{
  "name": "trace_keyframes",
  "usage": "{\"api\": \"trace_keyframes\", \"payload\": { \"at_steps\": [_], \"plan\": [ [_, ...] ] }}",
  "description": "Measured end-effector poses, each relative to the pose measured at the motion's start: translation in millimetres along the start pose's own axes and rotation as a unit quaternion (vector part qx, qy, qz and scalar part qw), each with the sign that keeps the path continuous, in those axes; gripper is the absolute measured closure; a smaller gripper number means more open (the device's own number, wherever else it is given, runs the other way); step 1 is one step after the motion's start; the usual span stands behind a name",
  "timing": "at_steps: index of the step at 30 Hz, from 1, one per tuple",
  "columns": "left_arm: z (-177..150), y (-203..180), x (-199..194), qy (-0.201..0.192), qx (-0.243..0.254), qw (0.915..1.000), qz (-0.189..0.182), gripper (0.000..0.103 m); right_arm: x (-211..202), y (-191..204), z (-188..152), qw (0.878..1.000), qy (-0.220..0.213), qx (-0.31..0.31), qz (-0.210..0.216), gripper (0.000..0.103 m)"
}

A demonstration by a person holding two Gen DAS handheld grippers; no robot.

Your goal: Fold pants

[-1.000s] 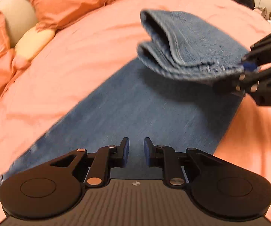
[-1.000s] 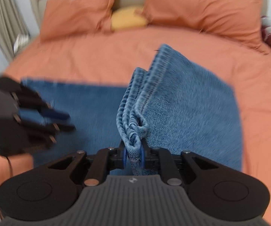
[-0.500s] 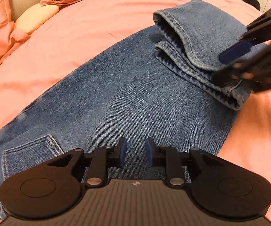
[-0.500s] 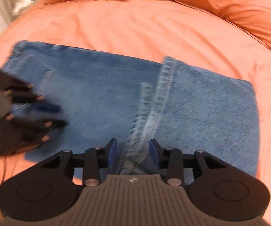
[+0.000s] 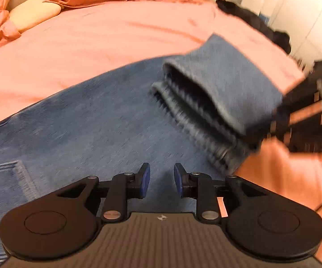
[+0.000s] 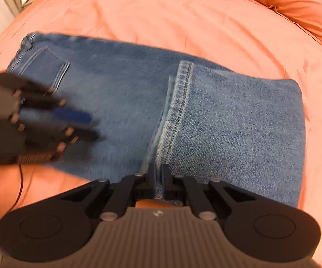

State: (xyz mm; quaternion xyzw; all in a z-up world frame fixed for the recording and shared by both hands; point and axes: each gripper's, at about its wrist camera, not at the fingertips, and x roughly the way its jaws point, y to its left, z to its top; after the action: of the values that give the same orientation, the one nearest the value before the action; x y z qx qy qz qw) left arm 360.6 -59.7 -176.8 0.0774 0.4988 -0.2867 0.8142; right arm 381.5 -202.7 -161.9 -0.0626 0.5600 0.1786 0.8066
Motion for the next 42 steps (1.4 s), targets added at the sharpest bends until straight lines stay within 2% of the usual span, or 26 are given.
{"api": "trace_keyframes", "payload": {
  "at_steps": [6, 10, 13, 16, 17, 20, 21, 25, 27, 29, 31, 34, 38, 39, 41, 42],
  "plan": [
    [19.2, -7.2, 13.5, -0.013, -0.035, 0.999, -0.024, 0.045, 37.5, -12.1, -13.9, 0.999, -0.001, 0.035, 0.029, 0.103],
    [31.8, -14.0, 32.6, -0.015, -0.034, 0.9992, -0.013, 0.031, 43.9, -19.4, -15.2, 0.998, -0.012, 0.041, 0.041, 0.103],
    [38.2, -15.2, 50.7, -0.017, -0.037, 0.9992, 0.001, 0.029, 45.9, -27.0, -17.3, 0.998, -0.011, 0.043, 0.051, 0.103],
    [45.6, -10.8, 66.2, -0.021, -0.056, 0.9982, -0.004, 0.029, 44.9, -30.0, -18.5, 0.997, -0.009, 0.045, 0.063, 0.102],
    [47.9, -9.7, 70.9, -0.02, -0.062, 0.9978, -0.007, 0.029, 44.9, -33.0, -18.9, 0.996, -0.009, 0.049, 0.068, 0.102],
    [50.9, -8.2, 79.9, -0.019, -0.082, 0.9963, -0.02, 0.041, 43.4, -43.4, -21.3, 0.995, -0.01, 0.057, 0.082, 0.102],
    [50.9, -9.0, 80.1, -0.022, -0.083, 0.9961, -0.019, 0.048, 43.9, -40.3, -22.6, 0.995, -0.012, 0.059, 0.085, 0.102],
    [48.7, -11.8, 74.8, -0.037, -0.075, 0.9964, -0.015, 0.063, 37.9, -45.0, -26.1, 0.993, -0.021, 0.07, 0.094, 0.1],
    [49.2, -15.2, 66.6, -0.047, -0.068, 0.9966, -0.007, 0.076, 28.5, -59.5, -28.6, 0.992, -0.029, 0.077, 0.095, 0.091],
    [51.8, -20.9, 53.5, -0.058, -0.053, 0.997, -0.001, 0.088, 15.8, -64.9, -32.4, 0.992, -0.042, 0.077, 0.086, 0.065],
    [59.4, -30.9, 39.8, -0.071, -0.032, 0.9969, 0.006, 0.088, -1.7, -68.4, -35.5, 0.994, -0.06, 0.069, 0.065, 0.061],
    [76.2, -48.8, 16.9, -0.088, 0.012, 0.9956, 0.028, 0.089, -34.4, -83.3, -40.8, 0.994, -0.084, 0.06, 0.02, 0.061],
    [100.3, -59.8, -9.5, -0.086, 0.044, 0.9936, 0.058, 0.089, -75.4, -114.1, -43.0, 0.99, -0.114, 0.057, -0.058, 0.063],
    [106.4, -58.5, -13.8, -0.083, 0.047, 0.9932, 0.066, 0.089, -82.7, -123.5, -43.4, 0.988, -0.12, 0.064, -0.074, 0.066],
    [110.8, -49.0, -17.8, -0.067, 0.047, 0.9935, 0.079, 0.089, -90.9, -140.5, -43.5, 0.985, -0.125, 0.083, -0.089, 0.079],
    [108.2, -42.7, -17.9, -0.061, 0.045, 0.9936, 0.084, 0.089, -91.9, -147.3, -43.8, 0.984, -0.127, 0.092, -0.09, 0.081]
  ]
}}
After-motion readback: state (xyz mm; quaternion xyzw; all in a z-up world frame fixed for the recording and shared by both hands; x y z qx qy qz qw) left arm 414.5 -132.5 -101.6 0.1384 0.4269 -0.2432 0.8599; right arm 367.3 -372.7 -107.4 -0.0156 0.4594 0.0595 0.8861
